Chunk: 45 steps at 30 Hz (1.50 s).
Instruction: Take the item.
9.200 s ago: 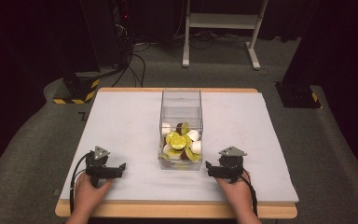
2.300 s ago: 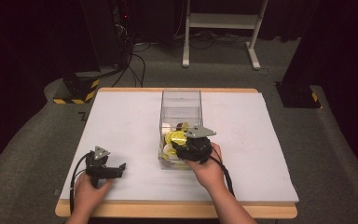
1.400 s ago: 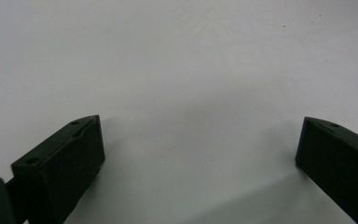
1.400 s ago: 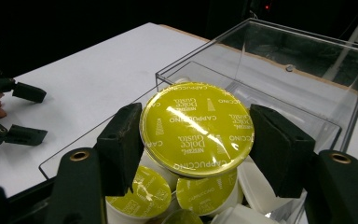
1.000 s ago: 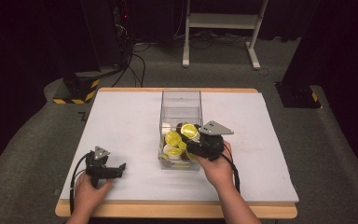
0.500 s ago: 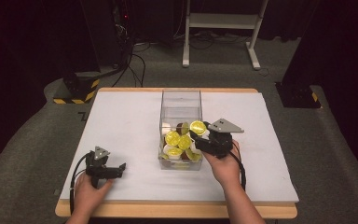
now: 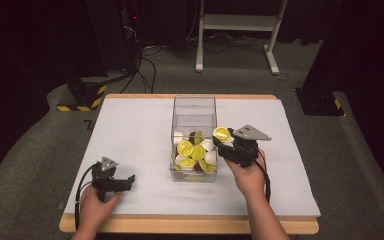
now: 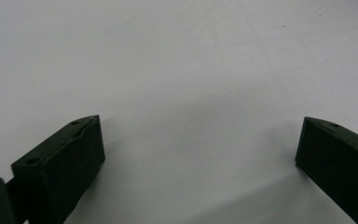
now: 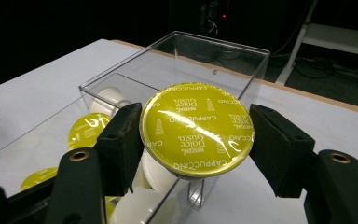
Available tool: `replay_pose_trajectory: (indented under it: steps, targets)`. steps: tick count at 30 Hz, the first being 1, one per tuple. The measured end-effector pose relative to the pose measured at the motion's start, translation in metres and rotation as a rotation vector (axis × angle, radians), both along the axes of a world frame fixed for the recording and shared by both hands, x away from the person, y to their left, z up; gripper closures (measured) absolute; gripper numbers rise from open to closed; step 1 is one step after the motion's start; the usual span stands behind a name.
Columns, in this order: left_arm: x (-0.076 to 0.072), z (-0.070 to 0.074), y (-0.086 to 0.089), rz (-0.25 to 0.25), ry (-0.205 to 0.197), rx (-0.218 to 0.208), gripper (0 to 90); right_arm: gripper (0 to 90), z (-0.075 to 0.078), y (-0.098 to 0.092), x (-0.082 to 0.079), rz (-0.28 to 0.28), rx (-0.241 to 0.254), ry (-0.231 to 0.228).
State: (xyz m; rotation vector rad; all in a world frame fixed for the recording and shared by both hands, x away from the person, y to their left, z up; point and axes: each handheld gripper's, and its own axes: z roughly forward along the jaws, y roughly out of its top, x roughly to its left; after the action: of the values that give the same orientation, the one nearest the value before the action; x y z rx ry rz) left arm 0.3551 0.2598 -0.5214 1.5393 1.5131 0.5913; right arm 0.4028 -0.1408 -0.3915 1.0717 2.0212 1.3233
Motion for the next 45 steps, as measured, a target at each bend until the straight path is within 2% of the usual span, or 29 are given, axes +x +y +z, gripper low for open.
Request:
replay_pose_trajectory:
  steps: [12,21,29,41,45]
  targets:
    - [0.0,0.0,0.0,0.0,0.0,0.0,1.3,37.7,-0.005,-0.02,0.014,-0.065,0.004,0.014]
    - [0.0,0.0,0.0,-0.001,0.002,0.002,1.3,37.8,-0.014,-0.03,0.027,-0.119,-0.037,0.015]
    - [0.0,0.0,0.0,-0.002,0.003,0.002,1.3,37.7,-0.022,-0.039,0.041,-0.147,-0.039,0.03]
    - [0.0,0.0,0.0,-0.003,0.003,0.002,1.2,37.7,-0.044,-0.048,0.068,-0.19,-0.054,0.079]
    - [0.0,0.0,0.0,-0.003,0.003,0.002,1.2,37.7,-0.054,-0.049,0.077,-0.209,-0.077,0.101]
